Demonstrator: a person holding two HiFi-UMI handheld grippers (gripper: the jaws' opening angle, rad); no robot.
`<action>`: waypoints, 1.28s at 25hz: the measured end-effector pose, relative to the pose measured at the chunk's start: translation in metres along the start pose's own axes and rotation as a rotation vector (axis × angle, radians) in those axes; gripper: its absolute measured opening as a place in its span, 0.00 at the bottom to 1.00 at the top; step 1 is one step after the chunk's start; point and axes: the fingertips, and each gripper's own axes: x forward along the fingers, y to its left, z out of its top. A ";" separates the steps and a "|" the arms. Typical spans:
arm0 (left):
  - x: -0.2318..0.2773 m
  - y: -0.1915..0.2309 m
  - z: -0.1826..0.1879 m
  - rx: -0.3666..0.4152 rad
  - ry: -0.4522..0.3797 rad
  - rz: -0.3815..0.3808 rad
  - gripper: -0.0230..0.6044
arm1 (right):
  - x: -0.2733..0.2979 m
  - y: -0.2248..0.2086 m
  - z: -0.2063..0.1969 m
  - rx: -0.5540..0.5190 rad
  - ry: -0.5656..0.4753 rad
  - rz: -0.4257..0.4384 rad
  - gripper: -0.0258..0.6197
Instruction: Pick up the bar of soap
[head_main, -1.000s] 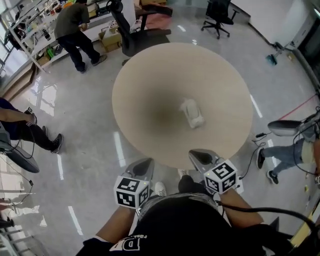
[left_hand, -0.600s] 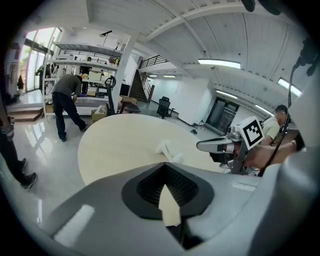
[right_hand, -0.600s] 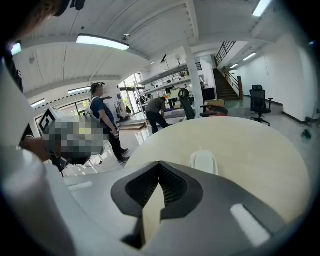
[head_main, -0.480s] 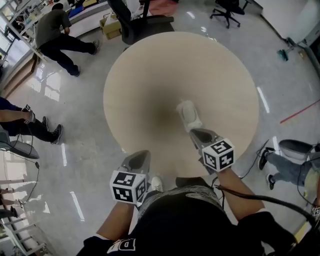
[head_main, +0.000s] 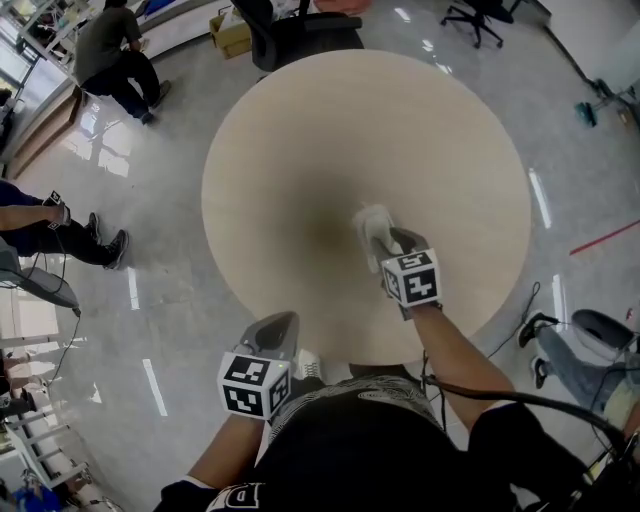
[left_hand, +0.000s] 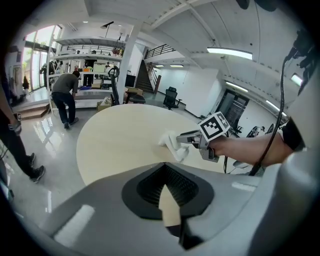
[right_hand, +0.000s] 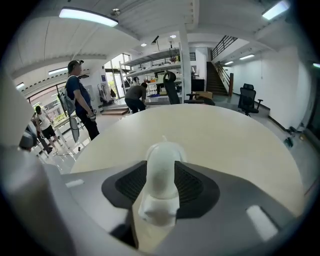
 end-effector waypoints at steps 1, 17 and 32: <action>0.000 0.000 -0.001 -0.001 0.008 0.004 0.05 | 0.005 -0.001 0.000 0.008 0.004 -0.005 0.31; -0.014 0.018 -0.009 -0.027 0.029 0.056 0.05 | 0.041 -0.007 -0.001 0.081 0.027 -0.027 0.47; -0.036 0.029 -0.015 -0.008 -0.047 0.027 0.05 | 0.009 0.004 0.018 0.156 -0.079 -0.029 0.45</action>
